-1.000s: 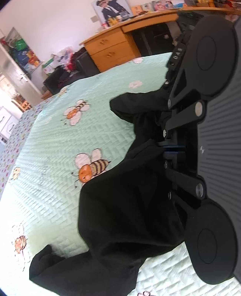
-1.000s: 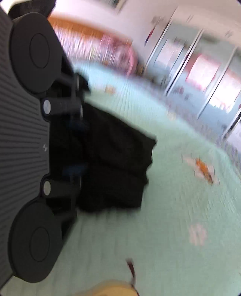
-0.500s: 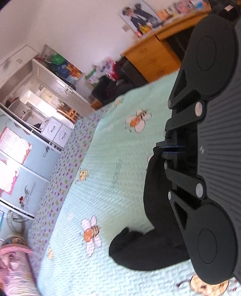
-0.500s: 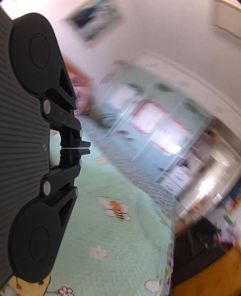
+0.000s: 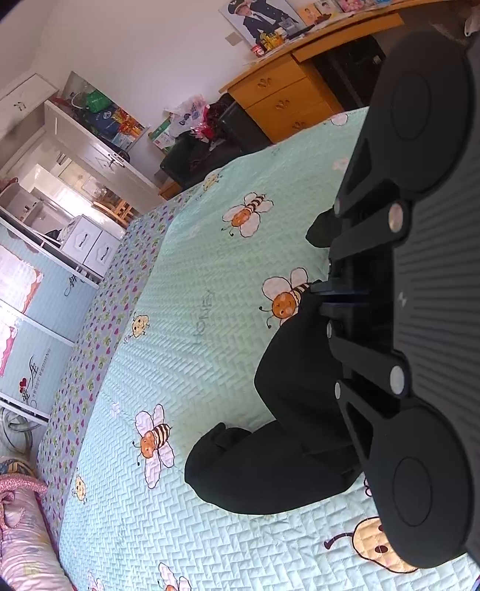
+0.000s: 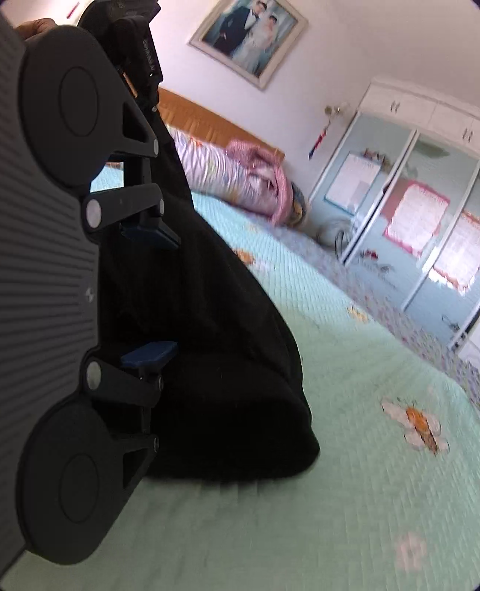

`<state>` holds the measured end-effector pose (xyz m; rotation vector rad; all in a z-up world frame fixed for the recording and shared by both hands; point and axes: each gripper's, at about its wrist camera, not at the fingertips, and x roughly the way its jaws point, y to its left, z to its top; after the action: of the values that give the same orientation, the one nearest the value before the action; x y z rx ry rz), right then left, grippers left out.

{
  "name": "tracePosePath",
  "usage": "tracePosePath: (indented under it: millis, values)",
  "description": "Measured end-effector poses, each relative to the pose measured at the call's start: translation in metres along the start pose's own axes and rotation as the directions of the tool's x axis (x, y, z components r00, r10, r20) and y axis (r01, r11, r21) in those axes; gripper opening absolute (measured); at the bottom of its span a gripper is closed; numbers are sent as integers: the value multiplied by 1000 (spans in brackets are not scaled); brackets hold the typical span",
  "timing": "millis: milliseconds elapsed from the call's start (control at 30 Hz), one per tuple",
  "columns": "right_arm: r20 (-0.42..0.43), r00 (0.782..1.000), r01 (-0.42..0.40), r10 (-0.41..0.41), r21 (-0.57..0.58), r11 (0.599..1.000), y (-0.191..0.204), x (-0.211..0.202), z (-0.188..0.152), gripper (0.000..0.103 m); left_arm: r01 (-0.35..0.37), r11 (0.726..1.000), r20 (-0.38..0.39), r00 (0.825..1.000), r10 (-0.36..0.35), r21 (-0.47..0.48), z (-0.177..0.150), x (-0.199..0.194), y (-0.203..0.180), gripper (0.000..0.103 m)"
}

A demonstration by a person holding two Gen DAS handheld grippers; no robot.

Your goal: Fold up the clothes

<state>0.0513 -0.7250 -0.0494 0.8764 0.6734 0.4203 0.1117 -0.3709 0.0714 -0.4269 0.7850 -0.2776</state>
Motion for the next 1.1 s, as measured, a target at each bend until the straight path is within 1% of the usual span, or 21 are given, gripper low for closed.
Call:
tracePosePath:
  millis: [33, 67, 100, 167, 233, 300, 400, 433, 467, 500, 533, 567, 600, 633, 733, 833, 933, 967, 1033, 1067, 1100]
  values:
    - [3, 1000, -9, 9, -13, 1000, 3, 2, 1, 18, -3, 1000, -2, 1000, 3, -3, 0, 0, 1, 2]
    - [17, 1000, -18, 19, -18, 1000, 7, 0, 4, 5, -3, 1000, 0, 1000, 3, -4, 0, -1, 3, 2]
    - [31, 999, -28, 28, -23, 999, 10, -1, 7, 2, -3, 1000, 1, 1000, 3, -6, 1, -2, 4, 2]
    - [67, 997, -46, 49, -35, 998, 16, -8, 13, 2, -9, 1000, 8, 1000, 9, -11, 3, -4, 8, 3]
    - [129, 989, -61, 67, -52, 997, 19, -28, 22, 2, -14, 1000, 7, 1000, 14, -14, 3, -3, 11, 3]
    - [167, 984, -49, 61, -77, 996, 16, -45, 30, 2, -16, 1000, -2, 1000, 16, -14, 2, 0, 13, 4]
    - [118, 993, 13, -5, -73, 997, 0, -47, 28, 4, -23, 1000, -28, 999, 22, -10, -2, 8, 14, 4]
    - [101, 995, 28, -22, -57, 998, -7, -47, 25, 9, -29, 1000, -36, 999, 29, -4, -4, 10, 14, 4]
    - [102, 994, 27, -25, -16, 1000, -16, -48, 21, 11, -32, 999, -42, 999, 32, -1, -5, 12, 14, 4]
    - [118, 993, 19, -24, 40, 999, -27, -51, 17, 21, -34, 999, -47, 998, 34, 1, -6, 13, 14, 4]
    - [144, 989, 16, -30, 97, 995, -37, -54, 14, 40, -33, 999, -49, 998, 33, 1, -6, 12, 15, 4]
    - [173, 984, 25, -50, 145, 989, -46, -57, 12, 50, -33, 999, -50, 998, 33, 2, -6, 12, 16, 4]
    - [195, 978, 40, -76, 183, 982, -53, -59, 11, 65, -34, 999, -50, 998, 34, 4, -5, 11, 17, 4]
    - [200, 975, 57, -99, 206, 977, -59, -58, 12, 67, -34, 999, -51, 998, 35, 6, -5, 11, 18, 4]
    - [178, 972, 106, -152, 245, 964, -70, -47, 17, 68, -39, 999, -59, 997, 39, -2, -7, 12, 21, 4]
    - [170, 980, 55, -102, 263, 963, -79, -32, 19, 67, -51, 999, -69, 996, 50, -5, -8, 14, 22, 4]
    - [203, 978, 5, -50, 215, 977, -72, -18, 31, 66, -58, 998, -75, 996, 57, -9, -8, 14, 23, 4]
    - [195, 980, -2, -37, 196, 981, -69, -12, 36, 66, -62, 998, -74, 995, 61, -7, -7, 13, 23, 4]
    - [141, 989, 18, -43, 173, 985, -64, 3, 46, 59, -66, 998, -77, 995, 65, -9, -7, 13, 23, 4]
    - [116, 992, 34, -53, 160, 987, -60, 8, 49, 46, -69, 998, -78, 995, 68, -13, -7, 12, 24, 4]
    - [103, 994, 30, -46, 148, 989, -57, 11, 52, 26, -73, 997, -77, 994, 71, -16, -7, 11, 25, 4]
